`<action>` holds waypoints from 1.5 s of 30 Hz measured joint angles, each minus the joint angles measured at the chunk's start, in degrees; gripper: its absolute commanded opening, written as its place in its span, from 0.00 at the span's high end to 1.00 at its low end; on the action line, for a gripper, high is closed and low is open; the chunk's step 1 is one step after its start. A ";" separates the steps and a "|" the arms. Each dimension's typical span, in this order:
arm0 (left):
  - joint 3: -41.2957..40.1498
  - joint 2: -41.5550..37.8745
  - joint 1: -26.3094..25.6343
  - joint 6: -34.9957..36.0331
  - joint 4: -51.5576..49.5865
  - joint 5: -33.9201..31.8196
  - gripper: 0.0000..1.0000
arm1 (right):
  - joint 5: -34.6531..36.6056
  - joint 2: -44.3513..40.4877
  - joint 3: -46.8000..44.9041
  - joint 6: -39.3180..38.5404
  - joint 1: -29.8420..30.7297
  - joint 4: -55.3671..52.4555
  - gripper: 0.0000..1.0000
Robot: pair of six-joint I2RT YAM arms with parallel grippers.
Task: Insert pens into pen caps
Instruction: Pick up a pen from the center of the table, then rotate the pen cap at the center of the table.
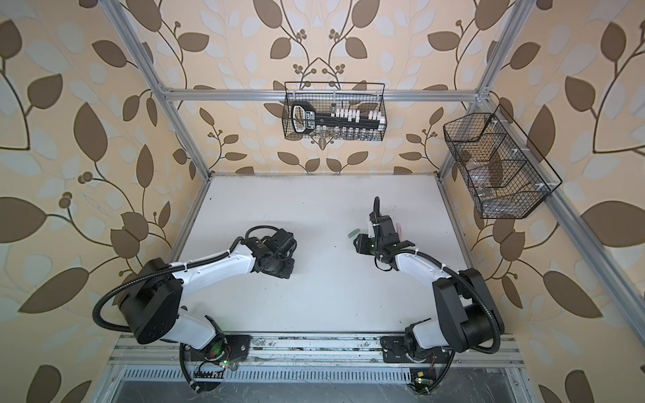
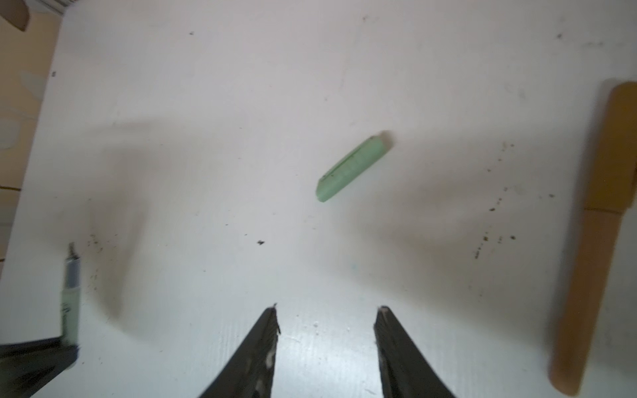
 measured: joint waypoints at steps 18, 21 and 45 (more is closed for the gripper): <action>1.57 -2.38 -11.82 3.67 2.75 -0.22 0.97 | 1.33 18.10 13.62 -2.38 -0.76 -2.62 0.49; 2.29 -2.56 -11.85 3.67 2.73 -0.55 0.98 | 1.05 19.21 15.10 -2.38 -0.83 -2.10 0.49; 2.34 -4.68 -11.85 3.63 1.70 -4.59 0.97 | -4.66 31.67 31.67 -7.39 5.27 -6.05 0.48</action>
